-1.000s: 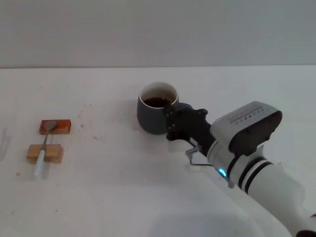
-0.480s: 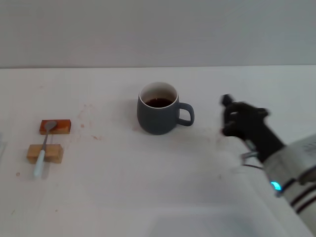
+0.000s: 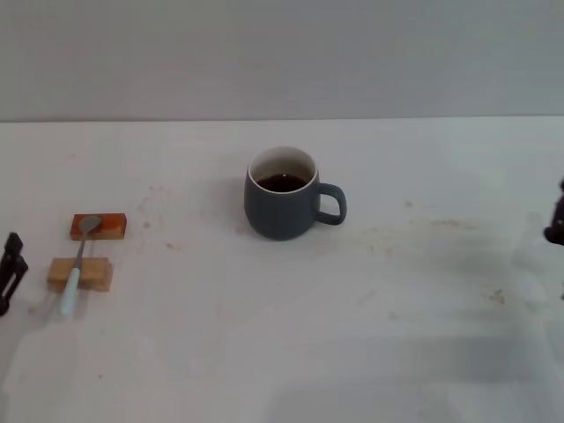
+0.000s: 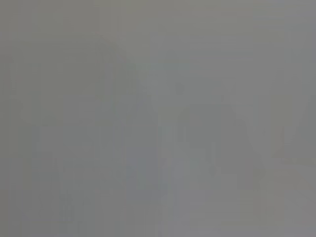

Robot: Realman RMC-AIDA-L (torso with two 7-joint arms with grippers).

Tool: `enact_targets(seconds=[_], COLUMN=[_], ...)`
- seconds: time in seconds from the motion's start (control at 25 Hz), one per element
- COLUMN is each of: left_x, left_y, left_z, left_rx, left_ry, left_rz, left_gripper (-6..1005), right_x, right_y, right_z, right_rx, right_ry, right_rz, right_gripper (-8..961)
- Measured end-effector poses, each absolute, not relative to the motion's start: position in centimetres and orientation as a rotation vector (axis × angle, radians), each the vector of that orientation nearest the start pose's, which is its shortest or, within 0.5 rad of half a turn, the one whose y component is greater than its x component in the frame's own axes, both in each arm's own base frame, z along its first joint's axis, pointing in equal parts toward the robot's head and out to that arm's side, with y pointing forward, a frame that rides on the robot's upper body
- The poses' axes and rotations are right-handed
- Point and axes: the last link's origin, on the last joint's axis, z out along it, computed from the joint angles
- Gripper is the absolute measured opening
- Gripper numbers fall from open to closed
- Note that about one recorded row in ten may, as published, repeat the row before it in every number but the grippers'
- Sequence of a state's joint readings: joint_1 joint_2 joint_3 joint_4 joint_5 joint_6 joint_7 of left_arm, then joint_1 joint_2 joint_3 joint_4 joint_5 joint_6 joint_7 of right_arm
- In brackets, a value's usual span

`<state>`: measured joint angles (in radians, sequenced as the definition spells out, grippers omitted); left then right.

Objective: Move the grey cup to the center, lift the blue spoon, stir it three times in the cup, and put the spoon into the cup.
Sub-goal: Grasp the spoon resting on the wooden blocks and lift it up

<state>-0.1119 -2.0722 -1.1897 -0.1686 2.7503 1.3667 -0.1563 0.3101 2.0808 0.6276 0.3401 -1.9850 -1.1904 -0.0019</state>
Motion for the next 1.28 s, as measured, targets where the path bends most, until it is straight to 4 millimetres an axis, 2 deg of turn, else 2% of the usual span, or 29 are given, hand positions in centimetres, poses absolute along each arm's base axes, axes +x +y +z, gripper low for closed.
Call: enact_targets(seconds=[0.24, 0.44, 0.8, 1.28], left_x=[-37.9, -37.7, -37.2, -36.9], left_y=[19.4, 18.4, 18.5, 20.0], left_z=[0.0, -0.7, -2.2, -4.1], left_rx=[-1.541, -1.569, -1.647, -1.750], left_ry=[-0.532, -0.547, -0.589, -0.636], left_rz=[-0.674, -0.688, -0.710, -0.661], left_gripper=[833, 833, 834, 834], right_x=[34.2, 34.5, 36.4, 36.6], right_y=[29.3, 29.4, 29.3, 29.6], right_z=[-2.6, -2.3, -0.3, -0.1], right_rx=[-1.474, -1.471, -1.387, -1.382], right_ry=[0.627, 0.621, 0.613, 0.613], right_rz=[0.655, 0.638, 0.576, 0.566], right_gripper=[-1, -1, -1, -1])
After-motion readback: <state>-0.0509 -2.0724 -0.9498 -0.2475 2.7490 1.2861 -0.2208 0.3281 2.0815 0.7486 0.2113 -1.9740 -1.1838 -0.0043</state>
